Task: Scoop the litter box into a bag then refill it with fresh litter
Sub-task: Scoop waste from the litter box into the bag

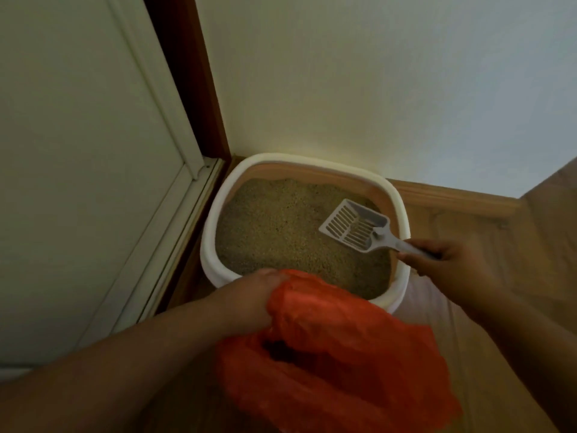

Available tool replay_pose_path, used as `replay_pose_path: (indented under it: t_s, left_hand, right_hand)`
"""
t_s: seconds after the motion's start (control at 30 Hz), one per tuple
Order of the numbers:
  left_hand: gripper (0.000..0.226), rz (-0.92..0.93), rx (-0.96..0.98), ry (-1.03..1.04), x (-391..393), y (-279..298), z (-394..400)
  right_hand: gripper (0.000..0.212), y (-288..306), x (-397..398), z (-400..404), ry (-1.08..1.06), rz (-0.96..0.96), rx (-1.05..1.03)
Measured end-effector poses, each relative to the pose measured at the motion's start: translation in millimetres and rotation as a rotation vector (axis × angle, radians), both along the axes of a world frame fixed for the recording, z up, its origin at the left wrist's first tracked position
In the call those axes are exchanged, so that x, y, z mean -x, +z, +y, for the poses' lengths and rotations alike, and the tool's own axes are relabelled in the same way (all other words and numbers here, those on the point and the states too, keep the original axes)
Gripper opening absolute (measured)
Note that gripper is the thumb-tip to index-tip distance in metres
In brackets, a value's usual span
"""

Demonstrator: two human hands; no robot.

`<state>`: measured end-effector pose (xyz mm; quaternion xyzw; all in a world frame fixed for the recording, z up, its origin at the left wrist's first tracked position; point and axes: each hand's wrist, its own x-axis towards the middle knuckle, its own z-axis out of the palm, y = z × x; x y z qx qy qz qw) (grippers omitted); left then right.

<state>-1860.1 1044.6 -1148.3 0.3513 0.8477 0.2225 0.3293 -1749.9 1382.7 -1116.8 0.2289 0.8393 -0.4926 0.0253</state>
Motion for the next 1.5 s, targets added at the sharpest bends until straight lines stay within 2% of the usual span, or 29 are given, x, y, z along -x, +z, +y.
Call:
replay_pose_path:
  t_s: [0.13, 0.3, 0.43, 0.53, 0.63, 0.73, 0.83, 0.93, 1.07, 1.13, 1.2, 1.37, 1.5]
  left_hand:
    - [0.068, 0.024, -0.004, 0.05, -9, 12, 2]
    - [0.082, -0.033, 0.03, -0.005, -32, 15, -4]
    - [0.071, -0.102, -0.042, -0.091, -41, 21, -9]
    - [0.071, -0.128, -0.059, -0.137, -44, 19, -15]
    - [0.078, -0.132, -0.113, -0.059, -47, 13, -20]
    - [0.084, -0.22, -0.173, 0.025, -47, 18, -19]
    - [0.094, -0.271, -0.169, 0.146, -42, 23, -19]
    - [0.106, -0.287, -0.085, 0.229, -39, 34, -17]
    - [0.107, -0.345, -0.034, 0.271, -44, 39, -21]
    - [0.099, -0.345, -0.016, 0.252, -47, 40, -24]
    - [0.095, -0.346, -0.014, 0.228, -48, 38, -27]
    - [0.088, -0.338, -0.018, 0.207, -46, 34, -30]
    - [0.079, -0.316, -0.004, 0.2, -47, 33, -27]
  right_hand:
    - [0.017, 0, -27, -1, 0.084, -0.017, -0.004]
    - [0.02, 1, -50, -11, 0.249, -0.053, 0.01]
    - [0.02, 7, -58, -14, 0.345, -0.092, -0.061]
    - [0.023, 13, -68, -14, 0.411, -0.059, -0.064]
    - [0.026, 17, -81, -17, 0.428, -0.07, -0.007]
    - [0.029, 21, -91, -21, 0.447, -0.1, 0.007]
    - [0.026, 29, -99, -23, 0.521, -0.082, -0.103]
    - [0.026, 30, -99, -23, 0.676, 0.007, -0.343]
    - [0.033, 40, -92, -40, 0.919, 0.01, -0.645]
    - [0.035, 48, -88, -55, 1.007, -0.021, -0.746]
    - [0.038, 54, -84, -70, 1.082, -0.03, -0.818]
    - [0.037, 64, -80, -89, 1.14, 0.091, -0.954]
    - [0.038, 70, -78, -88, 1.14, -0.016, -0.872]
